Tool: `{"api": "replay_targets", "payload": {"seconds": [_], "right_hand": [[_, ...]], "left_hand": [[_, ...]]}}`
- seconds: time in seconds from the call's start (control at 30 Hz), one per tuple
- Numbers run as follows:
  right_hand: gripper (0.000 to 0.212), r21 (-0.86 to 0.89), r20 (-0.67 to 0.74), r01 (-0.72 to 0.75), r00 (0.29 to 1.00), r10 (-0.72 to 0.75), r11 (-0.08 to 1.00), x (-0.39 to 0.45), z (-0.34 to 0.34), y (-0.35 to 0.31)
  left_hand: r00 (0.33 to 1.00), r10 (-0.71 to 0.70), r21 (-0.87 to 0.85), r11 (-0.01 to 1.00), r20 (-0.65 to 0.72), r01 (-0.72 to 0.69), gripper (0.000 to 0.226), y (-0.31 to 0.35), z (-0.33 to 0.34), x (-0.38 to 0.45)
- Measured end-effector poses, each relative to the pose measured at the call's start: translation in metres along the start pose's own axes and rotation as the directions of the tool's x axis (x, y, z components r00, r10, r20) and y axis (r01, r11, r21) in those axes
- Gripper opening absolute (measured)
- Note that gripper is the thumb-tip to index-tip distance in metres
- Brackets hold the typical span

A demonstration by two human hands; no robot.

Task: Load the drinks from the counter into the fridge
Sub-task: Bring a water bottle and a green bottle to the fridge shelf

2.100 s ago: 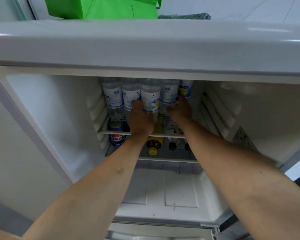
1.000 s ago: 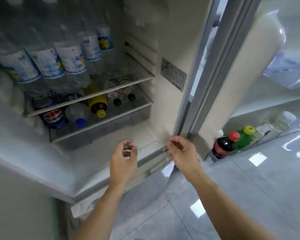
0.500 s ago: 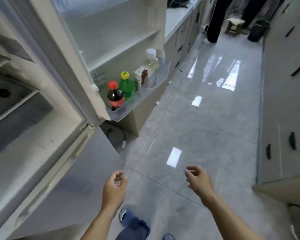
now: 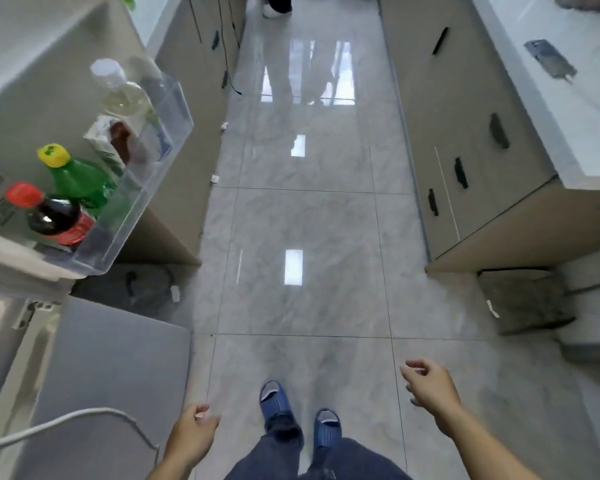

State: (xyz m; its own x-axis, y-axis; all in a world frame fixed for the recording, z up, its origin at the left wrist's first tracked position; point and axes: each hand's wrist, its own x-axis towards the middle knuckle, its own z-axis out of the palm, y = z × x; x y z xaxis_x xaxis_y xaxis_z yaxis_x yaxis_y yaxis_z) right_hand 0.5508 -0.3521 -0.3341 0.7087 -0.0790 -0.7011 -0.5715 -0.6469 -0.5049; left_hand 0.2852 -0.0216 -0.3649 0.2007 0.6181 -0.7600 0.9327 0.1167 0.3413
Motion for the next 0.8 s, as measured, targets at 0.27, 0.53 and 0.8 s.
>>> {"api": "replay_targets", "payload": {"seconds": [0.27, 0.53, 0.8], "right_hand": [[0.021, 0.002, -0.045, -0.188, 0.981, 0.188, 0.982, -0.002, -0.008, 0.035], [0.021, -0.016, -0.035, -0.326, 0.945, 0.325, 0.945, 0.045, -0.028, 0.015], [0.022, -0.096, 0.039, -0.229, 0.972, 0.234, 0.969, 0.157, -0.067, -0.108]], "left_hand": [[0.996, 0.010, -0.030, 1.000, 0.091, -0.007, 0.026, 0.056, 0.004, 0.038], [0.987, 0.097, -0.165, 0.983, 0.132, -0.075, 0.021, 0.186, 0.032, 0.079], [0.999, 0.019, -0.182, 0.983, 0.027, -0.014, 0.021, 0.286, 0.038, 0.104]]}}
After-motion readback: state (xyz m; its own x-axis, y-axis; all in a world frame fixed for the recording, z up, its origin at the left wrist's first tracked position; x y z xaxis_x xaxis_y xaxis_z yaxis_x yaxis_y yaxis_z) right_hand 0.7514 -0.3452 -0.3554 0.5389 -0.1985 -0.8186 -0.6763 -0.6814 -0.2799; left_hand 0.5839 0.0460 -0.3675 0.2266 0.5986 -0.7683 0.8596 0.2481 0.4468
